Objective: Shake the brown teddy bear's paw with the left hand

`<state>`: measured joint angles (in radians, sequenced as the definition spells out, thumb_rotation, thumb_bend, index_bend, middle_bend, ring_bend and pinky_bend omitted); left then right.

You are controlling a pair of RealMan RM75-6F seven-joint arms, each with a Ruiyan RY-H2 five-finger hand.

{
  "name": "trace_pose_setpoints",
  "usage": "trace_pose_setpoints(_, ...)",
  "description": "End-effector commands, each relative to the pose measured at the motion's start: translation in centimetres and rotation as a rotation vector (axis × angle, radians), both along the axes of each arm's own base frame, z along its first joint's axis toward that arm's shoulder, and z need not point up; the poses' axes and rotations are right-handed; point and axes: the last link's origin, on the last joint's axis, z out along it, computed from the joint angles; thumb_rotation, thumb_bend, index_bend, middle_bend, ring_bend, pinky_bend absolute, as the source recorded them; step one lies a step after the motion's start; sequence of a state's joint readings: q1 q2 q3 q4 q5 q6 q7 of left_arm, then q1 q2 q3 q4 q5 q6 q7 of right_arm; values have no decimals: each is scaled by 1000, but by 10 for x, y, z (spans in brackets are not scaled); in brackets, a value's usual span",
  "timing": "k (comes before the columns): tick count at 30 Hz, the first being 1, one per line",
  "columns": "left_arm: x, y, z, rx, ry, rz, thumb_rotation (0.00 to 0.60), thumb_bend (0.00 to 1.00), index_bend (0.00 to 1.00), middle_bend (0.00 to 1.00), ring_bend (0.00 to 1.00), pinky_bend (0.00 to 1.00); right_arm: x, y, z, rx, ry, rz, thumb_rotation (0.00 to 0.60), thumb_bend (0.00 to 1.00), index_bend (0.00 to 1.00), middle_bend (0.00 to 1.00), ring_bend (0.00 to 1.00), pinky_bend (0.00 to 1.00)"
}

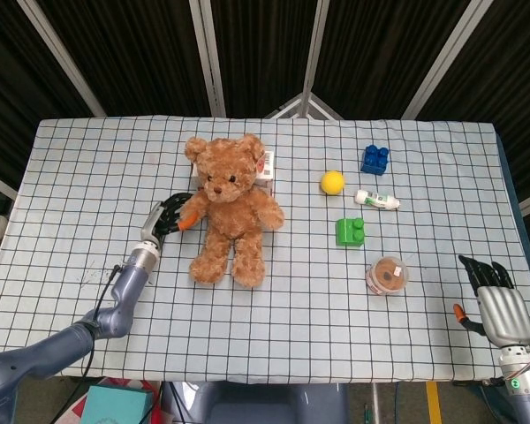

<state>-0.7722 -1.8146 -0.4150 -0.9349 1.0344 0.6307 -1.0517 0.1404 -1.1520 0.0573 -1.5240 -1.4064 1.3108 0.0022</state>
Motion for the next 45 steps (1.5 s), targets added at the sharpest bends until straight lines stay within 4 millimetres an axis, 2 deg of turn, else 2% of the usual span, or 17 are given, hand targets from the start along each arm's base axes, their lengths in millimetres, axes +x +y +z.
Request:
trace_pose_setpoints(1, 3, 1, 0, 1, -2, 2, 600, 481, 354, 410, 154, 300, 0, 0, 0, 3, -2, -1, 600, 367, 49, 137, 128, 72)
trace_pose_setpoints(15, 4, 3, 2, 27, 23, 49, 600, 626, 483, 550, 217, 340, 0, 1, 1, 5, -7, -2, 600, 367, 49, 136, 128, 72)
trace_pose_setpoints(26, 15, 1, 1, 37, 50, 29, 600, 644, 480, 531, 215, 341, -1, 1, 1, 8, -9, -6, 600, 367, 48, 137, 128, 72)
trace_pose_setpoints(35, 5, 0, -7, 8, 128, 47, 600, 645, 463, 522, 203, 341, 1, 1, 2, 6, -11, -1, 600, 366, 49, 136, 128, 72)
trace_pose_setpoints(45, 32, 0, 9, 78, 137, -23, 600, 642, 463, 521, 203, 341, 1, 1, 0, 14, -10, -2, 600, 367, 49, 136, 128, 72)
